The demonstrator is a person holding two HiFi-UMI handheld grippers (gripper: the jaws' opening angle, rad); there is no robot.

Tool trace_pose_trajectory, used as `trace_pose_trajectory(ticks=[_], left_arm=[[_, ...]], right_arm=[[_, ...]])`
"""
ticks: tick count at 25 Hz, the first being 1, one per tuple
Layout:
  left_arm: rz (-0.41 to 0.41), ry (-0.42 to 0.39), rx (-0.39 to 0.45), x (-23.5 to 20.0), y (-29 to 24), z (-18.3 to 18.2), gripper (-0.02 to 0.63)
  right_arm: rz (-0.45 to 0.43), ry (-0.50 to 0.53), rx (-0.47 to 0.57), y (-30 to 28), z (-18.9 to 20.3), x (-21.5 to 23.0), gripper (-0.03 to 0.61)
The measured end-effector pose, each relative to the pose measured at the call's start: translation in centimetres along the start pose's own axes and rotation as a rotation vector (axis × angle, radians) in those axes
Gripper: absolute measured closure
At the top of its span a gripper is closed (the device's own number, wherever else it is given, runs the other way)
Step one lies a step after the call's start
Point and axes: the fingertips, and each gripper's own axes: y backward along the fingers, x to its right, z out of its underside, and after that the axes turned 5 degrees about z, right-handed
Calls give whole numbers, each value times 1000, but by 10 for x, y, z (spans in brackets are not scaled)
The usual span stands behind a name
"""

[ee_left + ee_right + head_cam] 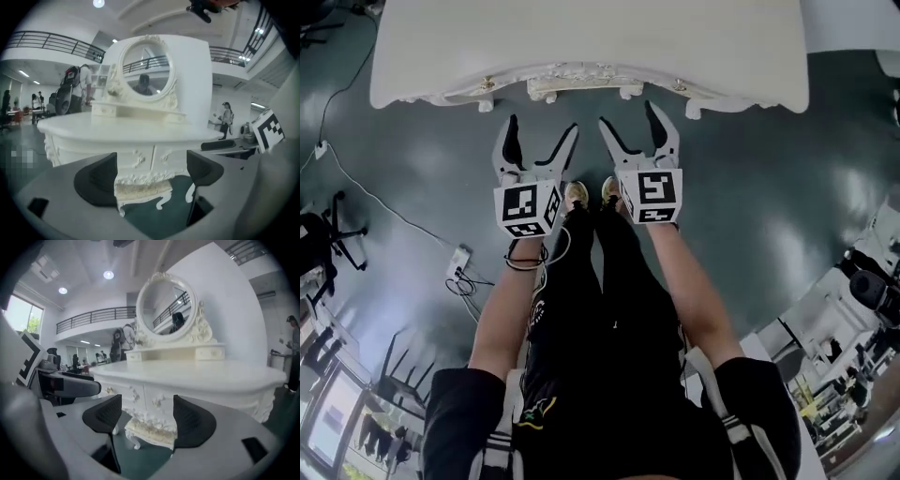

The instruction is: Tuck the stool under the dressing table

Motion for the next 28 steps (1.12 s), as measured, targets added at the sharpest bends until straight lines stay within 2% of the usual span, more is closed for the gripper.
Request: trace_pose_trajectory(ticks=[4,9,10,12,15,17,19,20,28], left_arm=[[110,-108,157,48,65,-140,137],[194,-213,331,88,142,-282,153],[211,-235,356,96,157,-306,175],[245,-278,391,110,182,-339,271],[302,-344,412,126,206,-362,434],[344,-358,413,134,218,-370,495],[377,-344,405,138,228,-375,554],[388,-338,397,138,231,-376,568],[455,-369,376,137,229,-384,584]], right_arm=[[-39,52,163,79,-138,-9,218],[-120,113,368,171,-279,-38,246],[-134,124,405,188,-304,-45,260],[-152,143,458,218,-339,-56,287],[-163,163,498,246,-363,-67,357],[-168,188,511,259,-374,-73,414],[-179,212,518,270,-382,-79,532],[-188,222,519,273,-384,-82,557],[-230,222,504,266,-391,-90,557]])
